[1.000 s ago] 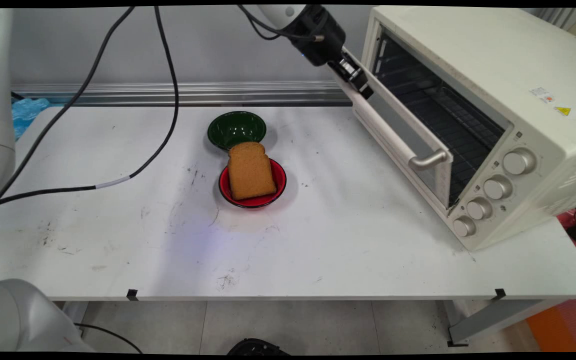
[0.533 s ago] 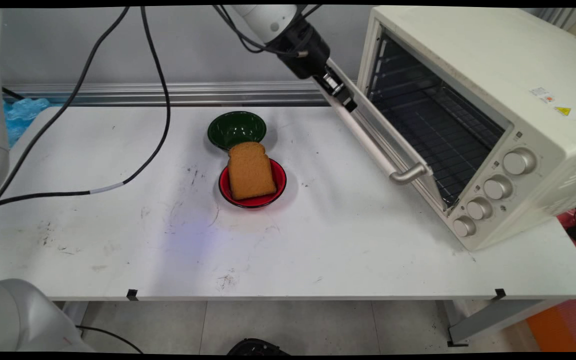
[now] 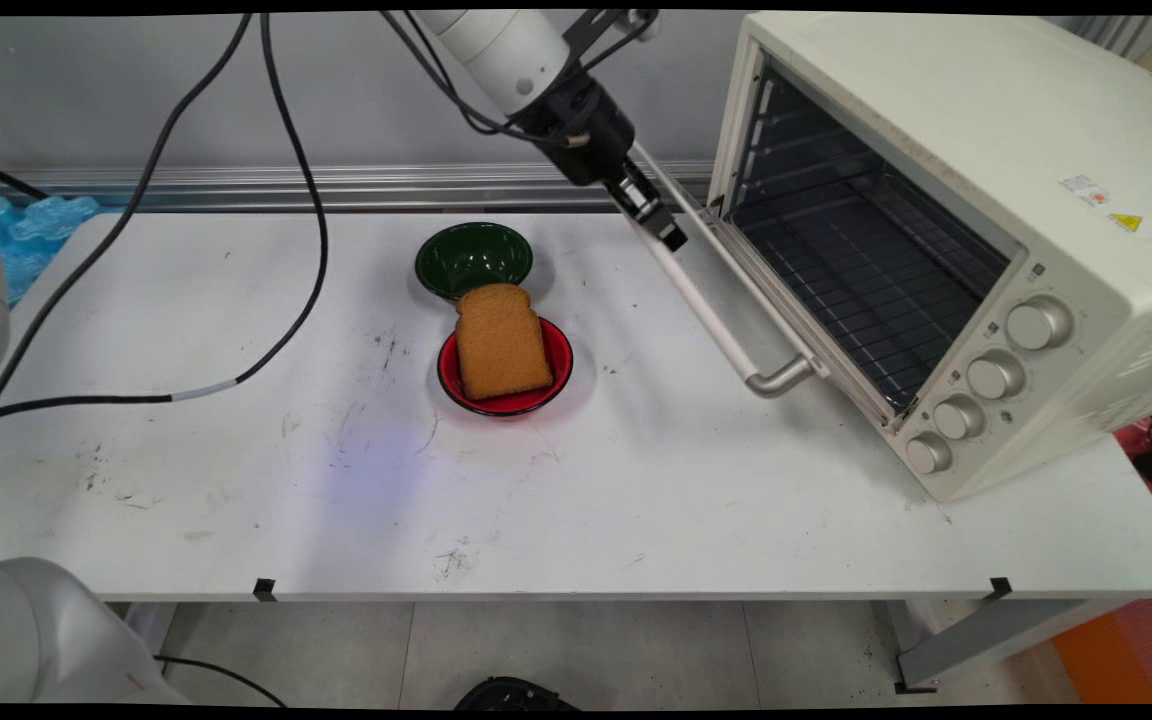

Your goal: Open the oven

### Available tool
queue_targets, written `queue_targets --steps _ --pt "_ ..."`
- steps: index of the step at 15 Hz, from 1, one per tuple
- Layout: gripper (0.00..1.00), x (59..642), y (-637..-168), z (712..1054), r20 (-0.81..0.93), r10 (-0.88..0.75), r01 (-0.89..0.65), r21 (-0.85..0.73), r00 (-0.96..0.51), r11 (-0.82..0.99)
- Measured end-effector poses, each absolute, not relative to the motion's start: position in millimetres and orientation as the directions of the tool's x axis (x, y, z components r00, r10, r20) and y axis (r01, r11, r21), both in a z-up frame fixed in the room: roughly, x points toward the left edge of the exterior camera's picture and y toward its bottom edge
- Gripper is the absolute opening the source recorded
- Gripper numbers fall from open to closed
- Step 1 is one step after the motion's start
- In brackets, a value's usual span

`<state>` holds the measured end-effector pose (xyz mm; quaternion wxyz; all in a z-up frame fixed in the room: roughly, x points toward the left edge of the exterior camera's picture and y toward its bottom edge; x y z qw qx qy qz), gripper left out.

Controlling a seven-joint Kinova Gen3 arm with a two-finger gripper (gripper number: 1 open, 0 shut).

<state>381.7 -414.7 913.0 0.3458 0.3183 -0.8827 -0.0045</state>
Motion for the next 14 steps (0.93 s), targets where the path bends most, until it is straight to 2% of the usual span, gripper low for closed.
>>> queue_targets --steps 14 --pt "0.0 409 -389 866 0.564 -0.543 -0.528 0.211 -0.622 0.823"
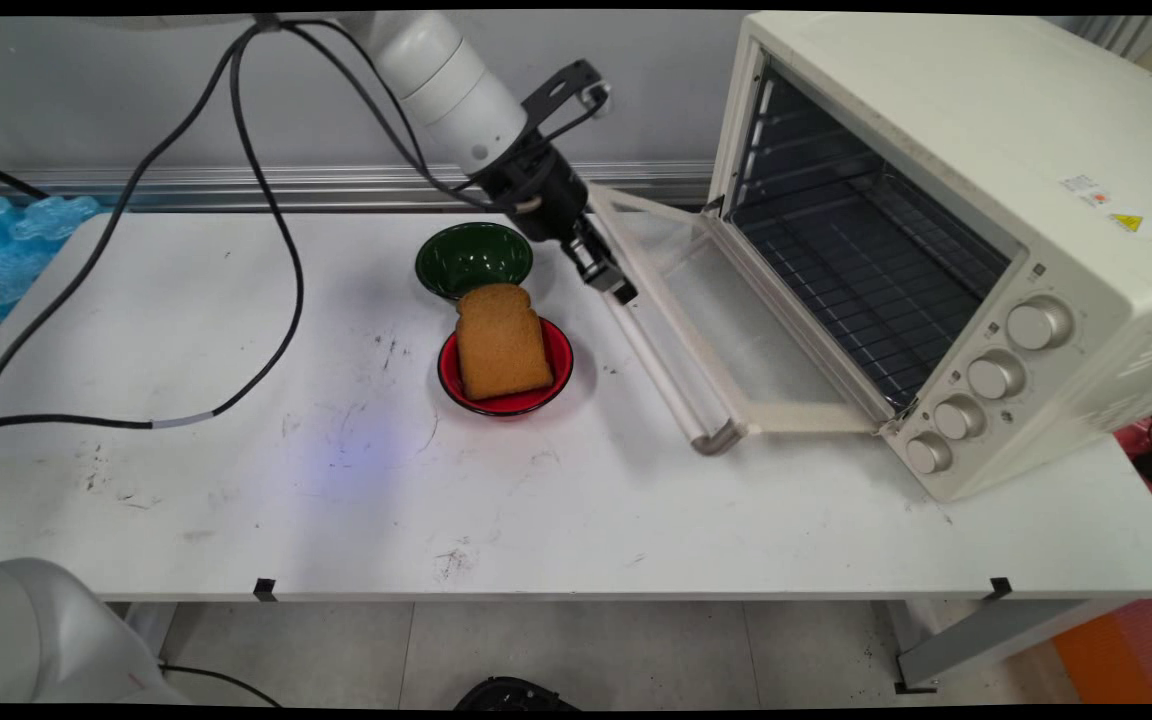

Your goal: Open the oven

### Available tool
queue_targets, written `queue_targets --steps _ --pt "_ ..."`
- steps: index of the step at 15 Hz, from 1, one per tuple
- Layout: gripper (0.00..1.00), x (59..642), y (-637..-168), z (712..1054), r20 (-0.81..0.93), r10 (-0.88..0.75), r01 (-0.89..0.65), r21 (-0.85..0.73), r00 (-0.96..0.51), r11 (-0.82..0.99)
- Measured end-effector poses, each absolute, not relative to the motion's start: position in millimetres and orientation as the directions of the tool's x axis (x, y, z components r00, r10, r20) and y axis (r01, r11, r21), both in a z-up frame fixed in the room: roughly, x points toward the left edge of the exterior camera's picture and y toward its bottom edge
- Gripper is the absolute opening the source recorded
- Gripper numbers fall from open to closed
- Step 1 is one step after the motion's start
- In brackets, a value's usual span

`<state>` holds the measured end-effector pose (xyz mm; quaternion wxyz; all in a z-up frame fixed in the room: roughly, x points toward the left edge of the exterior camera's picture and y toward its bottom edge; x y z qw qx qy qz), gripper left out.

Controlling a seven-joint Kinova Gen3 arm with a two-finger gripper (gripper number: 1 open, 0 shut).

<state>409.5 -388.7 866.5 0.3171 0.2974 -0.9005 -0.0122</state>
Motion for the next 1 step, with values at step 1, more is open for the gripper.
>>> queue_targets --steps 1 --pt "0.0 412.4 -386.0 863.2 0.559 -0.541 -0.525 0.209 -0.628 0.825"
